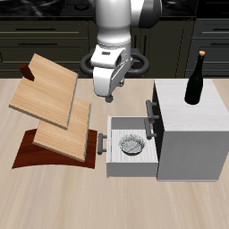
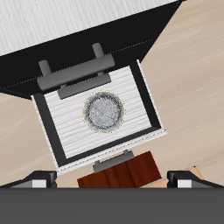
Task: Place the bowl on top of the cabinet
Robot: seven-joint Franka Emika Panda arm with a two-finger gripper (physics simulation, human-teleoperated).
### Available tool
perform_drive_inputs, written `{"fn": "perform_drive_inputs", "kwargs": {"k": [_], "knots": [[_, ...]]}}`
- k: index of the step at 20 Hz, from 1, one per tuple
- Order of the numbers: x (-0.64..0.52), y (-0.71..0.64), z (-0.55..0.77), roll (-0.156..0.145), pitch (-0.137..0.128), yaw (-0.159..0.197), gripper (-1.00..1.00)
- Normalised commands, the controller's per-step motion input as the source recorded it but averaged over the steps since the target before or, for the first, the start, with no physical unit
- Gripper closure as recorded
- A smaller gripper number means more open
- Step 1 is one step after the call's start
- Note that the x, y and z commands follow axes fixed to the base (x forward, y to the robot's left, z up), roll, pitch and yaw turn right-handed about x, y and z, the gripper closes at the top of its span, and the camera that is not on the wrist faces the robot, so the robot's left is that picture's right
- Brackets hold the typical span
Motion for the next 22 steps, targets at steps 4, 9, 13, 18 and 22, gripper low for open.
{"fn": "perform_drive_inputs", "kwargs": {"k": [4,9,13,18,22], "knots": [[0.12,-0.10,-0.10,-0.009,0.003,0.183,-1.00],[0.09,-0.13,-0.06,-0.001,-0.014,0.165,-1.00],[0.12,-0.23,0.11,-0.034,-0.060,0.083,-1.00],[0.04,-0.09,0.11,-0.019,-0.069,0.059,-1.00],[-0.04,0.09,0.08,0.015,-0.084,-0.025,-1.00]]}}
